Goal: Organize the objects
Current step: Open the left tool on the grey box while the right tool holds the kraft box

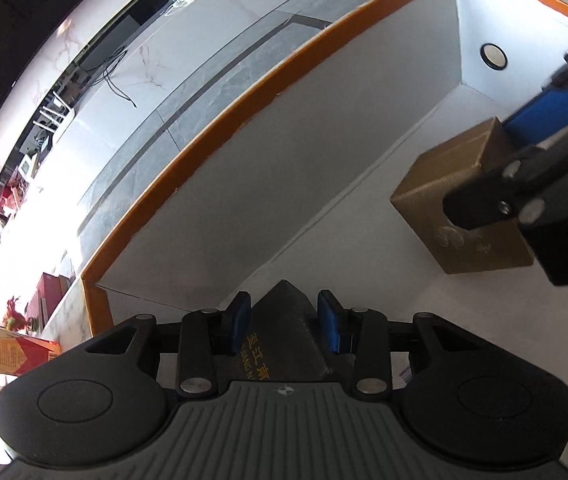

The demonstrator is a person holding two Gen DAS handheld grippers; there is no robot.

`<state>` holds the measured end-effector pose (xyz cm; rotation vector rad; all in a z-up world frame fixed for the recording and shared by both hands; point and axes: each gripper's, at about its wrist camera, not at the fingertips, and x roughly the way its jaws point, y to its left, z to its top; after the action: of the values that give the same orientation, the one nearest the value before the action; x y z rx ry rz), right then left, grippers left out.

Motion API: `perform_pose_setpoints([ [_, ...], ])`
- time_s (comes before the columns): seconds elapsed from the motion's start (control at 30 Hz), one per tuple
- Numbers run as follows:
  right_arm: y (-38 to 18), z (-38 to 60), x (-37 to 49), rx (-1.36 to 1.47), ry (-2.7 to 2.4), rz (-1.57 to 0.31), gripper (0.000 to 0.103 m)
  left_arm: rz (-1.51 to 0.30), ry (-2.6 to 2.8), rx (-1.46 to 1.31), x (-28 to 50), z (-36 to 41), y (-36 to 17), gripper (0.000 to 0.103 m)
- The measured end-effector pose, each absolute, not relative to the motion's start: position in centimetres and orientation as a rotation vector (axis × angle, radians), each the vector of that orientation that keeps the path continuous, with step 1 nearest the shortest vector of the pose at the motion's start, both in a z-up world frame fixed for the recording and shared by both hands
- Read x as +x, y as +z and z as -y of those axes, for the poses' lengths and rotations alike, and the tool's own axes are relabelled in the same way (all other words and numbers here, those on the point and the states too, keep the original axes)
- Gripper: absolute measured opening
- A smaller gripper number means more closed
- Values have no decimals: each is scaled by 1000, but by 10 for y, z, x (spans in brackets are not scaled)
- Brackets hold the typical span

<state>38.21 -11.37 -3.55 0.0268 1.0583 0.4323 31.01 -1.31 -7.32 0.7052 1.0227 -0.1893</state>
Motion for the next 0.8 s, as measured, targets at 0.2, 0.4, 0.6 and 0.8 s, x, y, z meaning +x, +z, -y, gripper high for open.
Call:
perform_pose_setpoints([
  [0.2, -38, 114, 381, 37, 437, -1061, 49, -975, -242, 887, 295, 30, -80, 45],
  [0.4, -40, 119, 385, 68, 433, -1073, 49, -965, -274, 938, 286, 34, -91, 43],
  [0.6, -40, 119, 387, 68, 433, -1076, 49, -972, -312, 807, 290, 23, -81, 44],
  [0.8, -40, 114, 389, 56, 430, -1073, 49, -1007, -375, 649, 300, 14, -67, 51],
])
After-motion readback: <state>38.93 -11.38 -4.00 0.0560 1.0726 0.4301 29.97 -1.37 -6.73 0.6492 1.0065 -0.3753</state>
